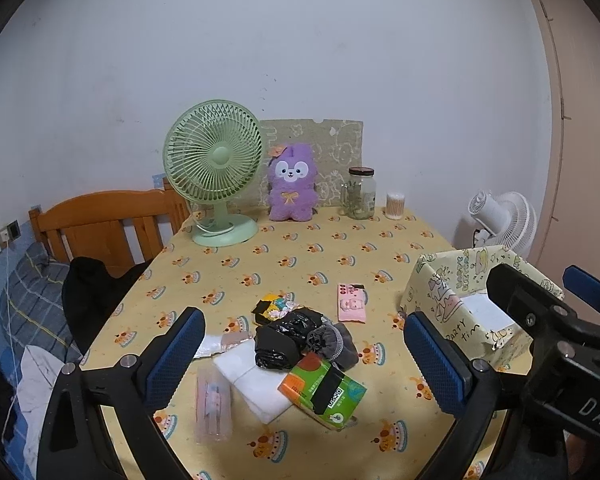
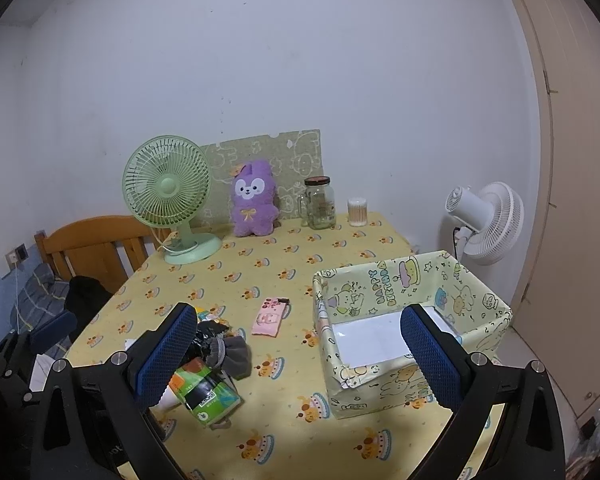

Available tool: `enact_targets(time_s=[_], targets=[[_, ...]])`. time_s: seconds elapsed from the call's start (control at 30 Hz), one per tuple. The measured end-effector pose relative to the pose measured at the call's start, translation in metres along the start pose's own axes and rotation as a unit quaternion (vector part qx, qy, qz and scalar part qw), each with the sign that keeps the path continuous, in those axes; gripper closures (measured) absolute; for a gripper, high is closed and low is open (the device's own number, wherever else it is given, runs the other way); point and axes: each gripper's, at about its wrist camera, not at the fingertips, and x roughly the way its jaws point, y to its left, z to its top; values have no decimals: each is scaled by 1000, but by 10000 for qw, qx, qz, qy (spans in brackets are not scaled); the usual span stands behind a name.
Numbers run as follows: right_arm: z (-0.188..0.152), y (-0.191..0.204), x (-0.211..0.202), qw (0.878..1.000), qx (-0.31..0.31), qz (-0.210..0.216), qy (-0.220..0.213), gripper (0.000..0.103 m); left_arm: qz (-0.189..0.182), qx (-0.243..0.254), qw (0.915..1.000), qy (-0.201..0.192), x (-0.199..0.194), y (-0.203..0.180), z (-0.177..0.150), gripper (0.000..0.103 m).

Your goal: Organize soft objects

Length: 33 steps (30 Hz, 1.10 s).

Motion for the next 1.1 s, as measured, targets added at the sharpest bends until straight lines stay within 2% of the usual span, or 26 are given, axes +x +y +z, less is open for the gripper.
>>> enact_targets(time_s=[0.2,0.27,0.4,0.77,1.1], targets=[[0,0,0,10000,9,-29,-20,1,45,11,10000,-65,2,4,-2,2],[-1,-1,1,10000,14,-38,-23,1,54,11,9999,88,2,4,-1,2],[-1,-1,1,10000,16,-35,-21,1,-2,-62,10000,-72,-1,5,0,3],[-1,-2,1,10000,29,-36,-28,1,11,36,10000,-38,-1,3,1,5],[-1,-3,0,10000,19,-34,-48,1,-30,-49,9998,-183,-2,3,-3,9]])
